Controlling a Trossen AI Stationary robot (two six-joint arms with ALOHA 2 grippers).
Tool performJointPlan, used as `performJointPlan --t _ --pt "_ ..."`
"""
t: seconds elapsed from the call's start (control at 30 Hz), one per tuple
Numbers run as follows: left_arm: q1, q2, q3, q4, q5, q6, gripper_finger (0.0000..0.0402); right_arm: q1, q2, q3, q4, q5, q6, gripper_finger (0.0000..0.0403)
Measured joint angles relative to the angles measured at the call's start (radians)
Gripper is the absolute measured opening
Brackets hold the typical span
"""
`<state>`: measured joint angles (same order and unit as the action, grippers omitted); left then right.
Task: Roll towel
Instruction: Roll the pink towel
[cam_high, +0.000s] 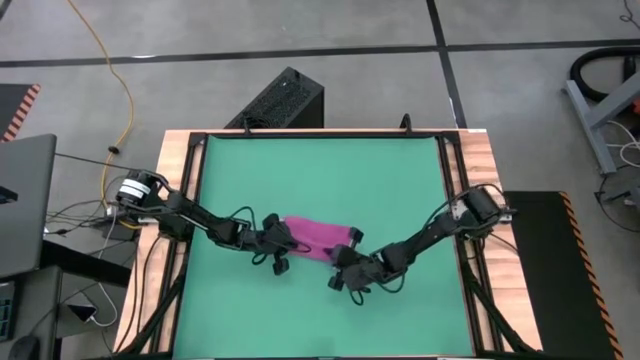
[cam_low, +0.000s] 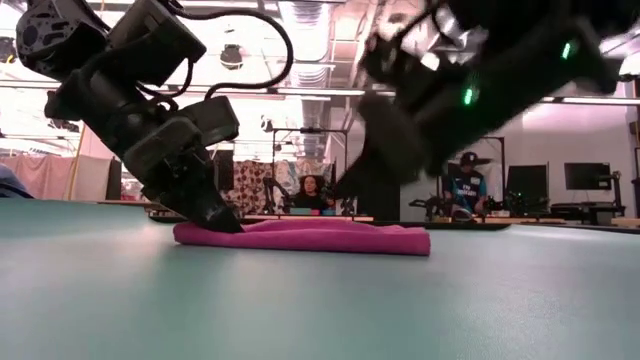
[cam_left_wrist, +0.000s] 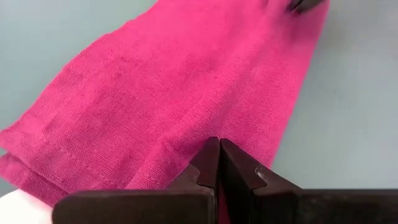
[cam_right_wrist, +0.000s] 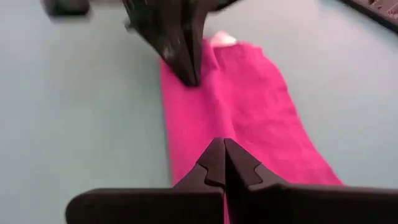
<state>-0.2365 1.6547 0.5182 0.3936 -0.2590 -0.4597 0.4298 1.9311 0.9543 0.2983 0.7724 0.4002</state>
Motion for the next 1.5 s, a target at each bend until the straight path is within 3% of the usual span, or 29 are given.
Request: performJointPlan --t 0.27,0.4,0.57,0.73,0.8,0.87,0.97,1.07,1.33,1.5 --pt "0.0 0.002 -0.001 0.083 0.089 0.052 0.0 -0.03 0.16 0.0 0.256 -0.037 -0.076 0.0012" --pt "0.0 0.001 -0.001 0.088 0.105 0.055 0.0 -0.041 0.214 0.005 0.292 -0.024 -0.021 0.0012" --pt "-0.011 -0.07 -0.002 0.082 0.157 0.089 0.0 -0.052 0.229 0.004 0.263 -0.084 -0.008 0.0012" --pt "-0.04 -0.249 -0.012 -0.073 -0.009 0.192 0.0 -0.05 0.225 -0.004 0.231 -0.098 0.016 0.0012" --pt "-0.047 -0.291 -0.069 0.054 -0.035 0.198 0.0 -0.049 0.225 -0.011 0.226 -0.113 0.019 0.0012" --pt "-0.062 -0.294 -0.178 0.348 0.018 0.24 0.0 -0.049 0.226 -0.012 0.226 -0.116 0.018 0.0012" --pt "-0.063 -0.247 -0.343 0.723 0.037 0.273 0.0 -0.049 0.226 -0.013 0.229 -0.118 0.015 0.0012" --pt "-0.053 -0.176 -0.431 0.898 -0.001 0.274 0.0 -0.054 0.227 -0.014 0.233 -0.12 0.013 0.0012" --pt "-0.073 0.062 -0.288 0.8 -0.049 0.3 0.0 -0.067 0.228 -0.017 0.254 -0.142 0.01 0.0012" --pt "-0.052 0.134 -0.27 0.736 -0.088 0.273 0.0 -0.062 0.228 -0.016 0.25 -0.143 0.01 0.0012"
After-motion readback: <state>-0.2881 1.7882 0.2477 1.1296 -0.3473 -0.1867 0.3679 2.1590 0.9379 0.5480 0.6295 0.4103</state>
